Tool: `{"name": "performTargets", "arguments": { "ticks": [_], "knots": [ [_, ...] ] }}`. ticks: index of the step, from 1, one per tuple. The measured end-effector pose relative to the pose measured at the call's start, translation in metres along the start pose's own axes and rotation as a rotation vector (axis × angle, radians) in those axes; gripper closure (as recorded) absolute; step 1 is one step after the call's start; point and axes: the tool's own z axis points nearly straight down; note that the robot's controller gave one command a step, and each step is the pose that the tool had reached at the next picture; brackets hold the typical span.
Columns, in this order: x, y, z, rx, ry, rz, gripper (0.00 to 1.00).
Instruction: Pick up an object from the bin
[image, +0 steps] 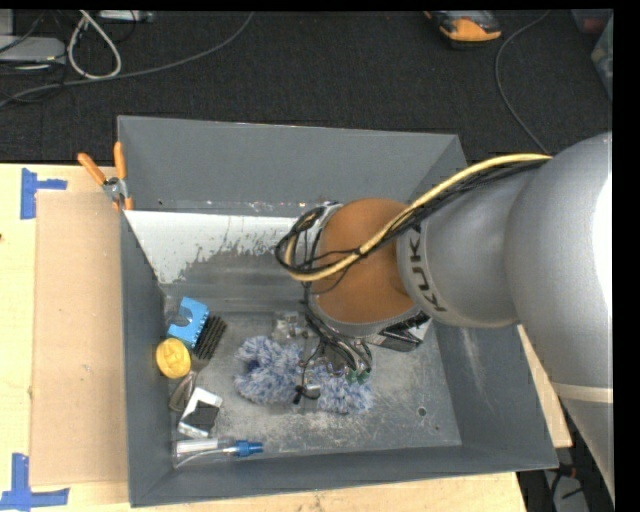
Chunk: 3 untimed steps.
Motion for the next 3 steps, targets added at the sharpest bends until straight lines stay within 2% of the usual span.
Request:
{"name": "performTargets", "arguments": {
  "ticks": [1, 2, 3],
  "knots": [
    [-0.012, -0.006, 0.03, 0.009, -0.013, 0.064, 0.0],
    [0.002, -0.021, 0.029, 0.003, -0.004, 0.047, 1.0],
    [0.002, -0.021, 0.029, 0.003, -0.004, 0.047, 1.0]
  ]
}}
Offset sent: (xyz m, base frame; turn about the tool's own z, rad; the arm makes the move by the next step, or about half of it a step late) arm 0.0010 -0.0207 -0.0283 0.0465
